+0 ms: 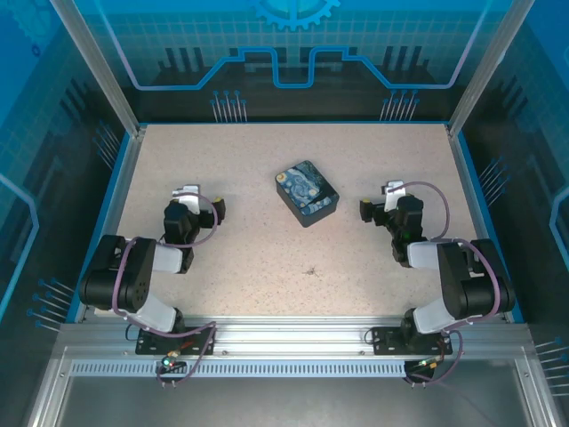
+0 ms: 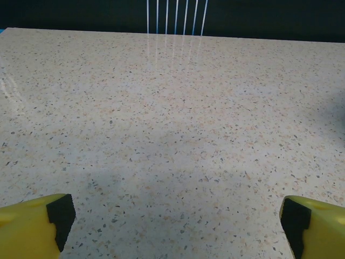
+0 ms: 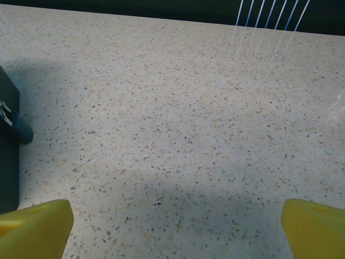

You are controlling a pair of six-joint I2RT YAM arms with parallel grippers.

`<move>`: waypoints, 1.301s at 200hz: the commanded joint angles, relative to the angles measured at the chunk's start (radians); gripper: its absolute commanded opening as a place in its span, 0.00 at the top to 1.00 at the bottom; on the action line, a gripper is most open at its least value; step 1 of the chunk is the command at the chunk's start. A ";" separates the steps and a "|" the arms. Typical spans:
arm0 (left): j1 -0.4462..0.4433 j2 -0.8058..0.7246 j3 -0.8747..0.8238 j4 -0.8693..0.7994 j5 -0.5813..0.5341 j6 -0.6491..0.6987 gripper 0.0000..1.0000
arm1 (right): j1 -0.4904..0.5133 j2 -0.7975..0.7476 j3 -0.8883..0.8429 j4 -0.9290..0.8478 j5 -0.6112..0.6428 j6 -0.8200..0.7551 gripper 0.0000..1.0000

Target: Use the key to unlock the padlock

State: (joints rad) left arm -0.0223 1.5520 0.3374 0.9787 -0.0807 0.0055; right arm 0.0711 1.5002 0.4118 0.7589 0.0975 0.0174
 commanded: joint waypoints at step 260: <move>0.022 -0.263 0.195 -0.520 -0.019 -0.088 0.01 | -0.055 -0.399 0.279 -0.784 0.148 0.390 0.00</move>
State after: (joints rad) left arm -0.0082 1.3914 0.4644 0.6384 -0.0669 -0.0082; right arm 0.0570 1.1900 0.5350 0.3820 0.2020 0.1558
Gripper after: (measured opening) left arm 0.988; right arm 0.997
